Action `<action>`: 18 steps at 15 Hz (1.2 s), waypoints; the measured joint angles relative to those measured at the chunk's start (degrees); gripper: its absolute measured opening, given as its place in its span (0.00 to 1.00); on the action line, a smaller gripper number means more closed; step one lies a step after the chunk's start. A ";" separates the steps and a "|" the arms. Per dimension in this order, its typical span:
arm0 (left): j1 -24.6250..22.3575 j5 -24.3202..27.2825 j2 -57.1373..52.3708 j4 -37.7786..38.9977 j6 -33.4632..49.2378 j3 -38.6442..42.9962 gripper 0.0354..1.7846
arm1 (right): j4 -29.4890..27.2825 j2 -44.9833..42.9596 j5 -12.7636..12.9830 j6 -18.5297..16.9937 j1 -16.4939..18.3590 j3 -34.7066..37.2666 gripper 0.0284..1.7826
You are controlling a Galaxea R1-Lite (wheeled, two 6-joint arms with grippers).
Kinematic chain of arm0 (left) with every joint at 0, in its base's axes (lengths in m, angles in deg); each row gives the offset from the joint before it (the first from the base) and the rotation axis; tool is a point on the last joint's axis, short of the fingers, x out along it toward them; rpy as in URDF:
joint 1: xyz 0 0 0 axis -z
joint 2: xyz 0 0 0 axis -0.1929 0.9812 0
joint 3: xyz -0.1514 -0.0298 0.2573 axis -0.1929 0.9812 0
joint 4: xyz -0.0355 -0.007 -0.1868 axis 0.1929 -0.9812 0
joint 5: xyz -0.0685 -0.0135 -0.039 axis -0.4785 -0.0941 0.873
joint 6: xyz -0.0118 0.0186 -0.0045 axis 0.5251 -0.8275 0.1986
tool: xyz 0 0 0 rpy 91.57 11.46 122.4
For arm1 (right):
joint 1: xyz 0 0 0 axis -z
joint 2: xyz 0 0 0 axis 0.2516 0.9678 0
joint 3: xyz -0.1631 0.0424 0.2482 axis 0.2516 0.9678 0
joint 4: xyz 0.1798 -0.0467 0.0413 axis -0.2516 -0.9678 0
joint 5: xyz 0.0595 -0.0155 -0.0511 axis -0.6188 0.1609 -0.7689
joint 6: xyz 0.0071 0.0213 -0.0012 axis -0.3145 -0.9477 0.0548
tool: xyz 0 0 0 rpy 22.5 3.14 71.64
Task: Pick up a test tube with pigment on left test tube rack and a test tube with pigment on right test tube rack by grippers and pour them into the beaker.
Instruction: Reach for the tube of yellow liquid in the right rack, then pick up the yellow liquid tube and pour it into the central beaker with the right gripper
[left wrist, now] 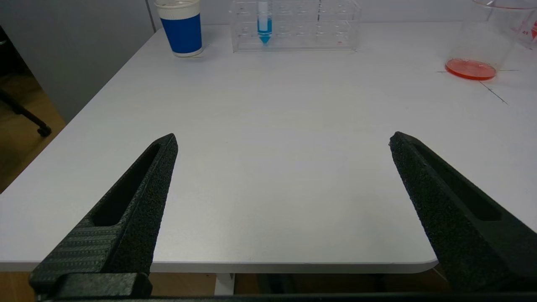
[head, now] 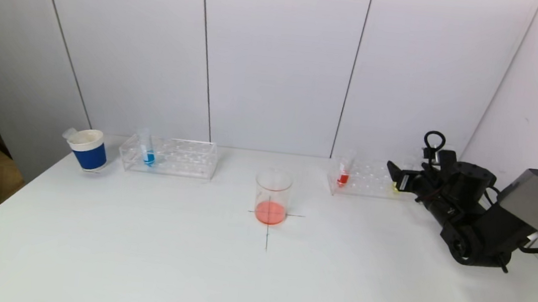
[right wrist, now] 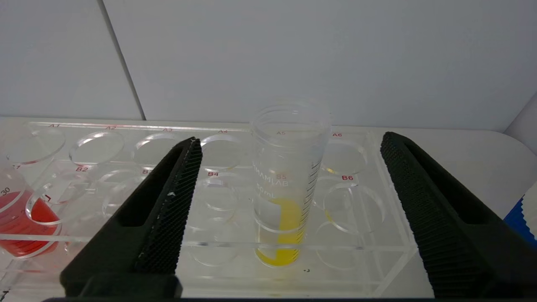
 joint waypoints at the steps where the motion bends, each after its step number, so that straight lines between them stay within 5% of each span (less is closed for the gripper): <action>1: 0.02 0.00 0.00 0.02 0.00 0.00 0.99 | -0.05 0.00 -0.02 0.01 0.00 0.00 0.74; 6: 0.00 0.00 0.00 0.02 -0.02 0.00 0.99 | -0.09 0.02 0.01 0.00 -0.05 0.00 0.27; 18: 0.00 0.02 0.00 0.02 0.00 0.00 0.99 | -0.83 -0.50 0.01 0.04 0.16 -0.06 0.25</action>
